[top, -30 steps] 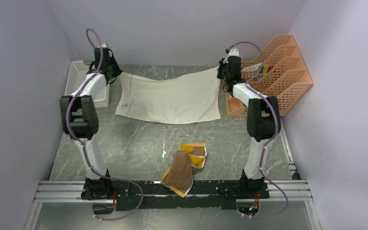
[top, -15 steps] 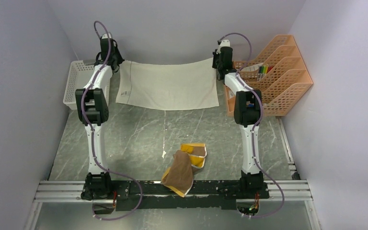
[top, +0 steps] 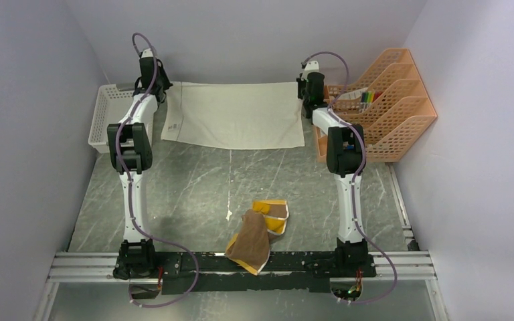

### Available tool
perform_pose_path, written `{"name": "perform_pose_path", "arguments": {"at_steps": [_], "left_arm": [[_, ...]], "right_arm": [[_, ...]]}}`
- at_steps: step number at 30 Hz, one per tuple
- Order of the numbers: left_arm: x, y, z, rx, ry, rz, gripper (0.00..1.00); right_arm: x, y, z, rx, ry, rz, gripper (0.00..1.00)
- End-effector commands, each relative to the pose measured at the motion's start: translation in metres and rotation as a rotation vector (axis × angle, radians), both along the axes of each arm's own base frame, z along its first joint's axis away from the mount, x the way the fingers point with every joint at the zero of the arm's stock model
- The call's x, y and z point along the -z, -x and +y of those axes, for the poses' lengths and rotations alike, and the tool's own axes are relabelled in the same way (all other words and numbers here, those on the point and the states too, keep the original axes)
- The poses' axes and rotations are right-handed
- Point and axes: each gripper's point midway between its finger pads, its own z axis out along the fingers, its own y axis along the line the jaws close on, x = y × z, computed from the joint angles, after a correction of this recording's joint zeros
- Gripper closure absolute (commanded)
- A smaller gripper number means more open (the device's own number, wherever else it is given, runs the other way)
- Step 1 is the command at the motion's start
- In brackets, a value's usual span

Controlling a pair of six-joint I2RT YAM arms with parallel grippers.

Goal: Roll the towels
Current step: Flatten out the towel at the center of the board.

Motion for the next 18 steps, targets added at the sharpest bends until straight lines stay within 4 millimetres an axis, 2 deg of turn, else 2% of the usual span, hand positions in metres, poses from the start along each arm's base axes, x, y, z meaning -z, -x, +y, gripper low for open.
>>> {"name": "perform_pose_path", "arguments": {"at_steps": [1,7,18], "left_arm": [[-0.035,-0.004,0.022,-0.014,0.008,-0.116,0.93],[-0.055,-0.004,0.015,0.024,0.023,-0.184,0.93],[-0.073,-0.016,0.011,0.055,0.025,-0.249,0.93]], "right_arm": [[-0.022,-0.004,-0.011,0.016,0.078,-0.149,1.0],[-0.047,0.001,-0.01,0.002,0.087,-0.29,1.0],[-0.064,-0.011,-0.005,-0.029,0.144,-0.362,1.0]]}}
